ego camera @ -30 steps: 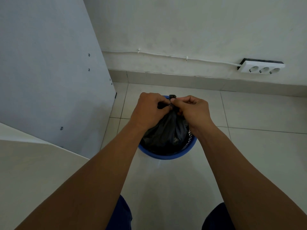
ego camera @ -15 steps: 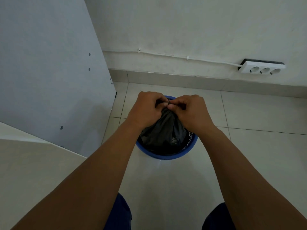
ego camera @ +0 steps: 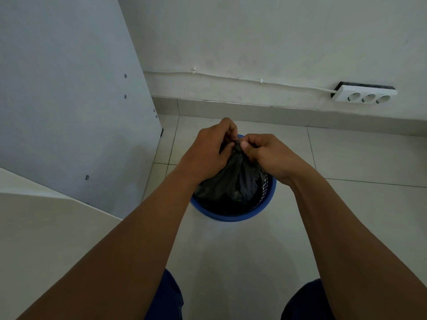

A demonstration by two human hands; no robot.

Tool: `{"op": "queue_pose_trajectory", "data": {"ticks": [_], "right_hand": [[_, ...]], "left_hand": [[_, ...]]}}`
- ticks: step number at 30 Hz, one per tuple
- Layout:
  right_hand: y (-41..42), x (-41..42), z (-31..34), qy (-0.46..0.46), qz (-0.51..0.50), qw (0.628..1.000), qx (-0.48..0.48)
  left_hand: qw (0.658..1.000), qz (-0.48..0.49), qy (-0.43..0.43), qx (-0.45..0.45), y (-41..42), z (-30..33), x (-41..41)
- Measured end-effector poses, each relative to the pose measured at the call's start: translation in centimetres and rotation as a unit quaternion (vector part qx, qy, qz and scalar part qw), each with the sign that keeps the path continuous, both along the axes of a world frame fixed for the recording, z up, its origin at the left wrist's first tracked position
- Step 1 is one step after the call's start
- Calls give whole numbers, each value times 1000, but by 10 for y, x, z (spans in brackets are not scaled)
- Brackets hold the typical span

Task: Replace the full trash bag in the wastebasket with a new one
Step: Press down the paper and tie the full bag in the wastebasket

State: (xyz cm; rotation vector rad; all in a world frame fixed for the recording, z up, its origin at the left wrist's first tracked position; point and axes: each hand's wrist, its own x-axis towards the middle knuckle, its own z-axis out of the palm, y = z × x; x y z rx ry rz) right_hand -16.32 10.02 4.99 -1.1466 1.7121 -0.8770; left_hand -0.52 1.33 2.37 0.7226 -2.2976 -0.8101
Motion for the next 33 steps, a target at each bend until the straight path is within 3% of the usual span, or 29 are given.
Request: {"op": "queue_pose_trajectory", "data": {"ticks": [4, 8, 12, 16, 22, 26, 33], "right_hand": [[2, -3, -6, -82, -27, 996, 1], [-1, -3, -5, -158, -69, 985, 9], [-2, -5, -7, -171, -80, 982, 15], [-1, -3, -9, -278, -155, 947, 48], [-8, 1, -12, -362, -236, 898, 77], [-8, 0, -14, -363, -278, 886, 78], [-4, -1, -18, -195, -301, 933, 22]], "left_hand": [[997, 52, -8, -48, -3, -5, 0], [998, 55, -6, -11, 0, 1, 1], [998, 56, -21, 10, -1, 1, 2], [998, 48, -32, 1, -2, 0, 4], [999, 14, -28, -25, -3, -1, 4], [999, 7, -30, -13, -7, -1, 8], [998, 3, -62, 1, -11, -5, 11]]}}
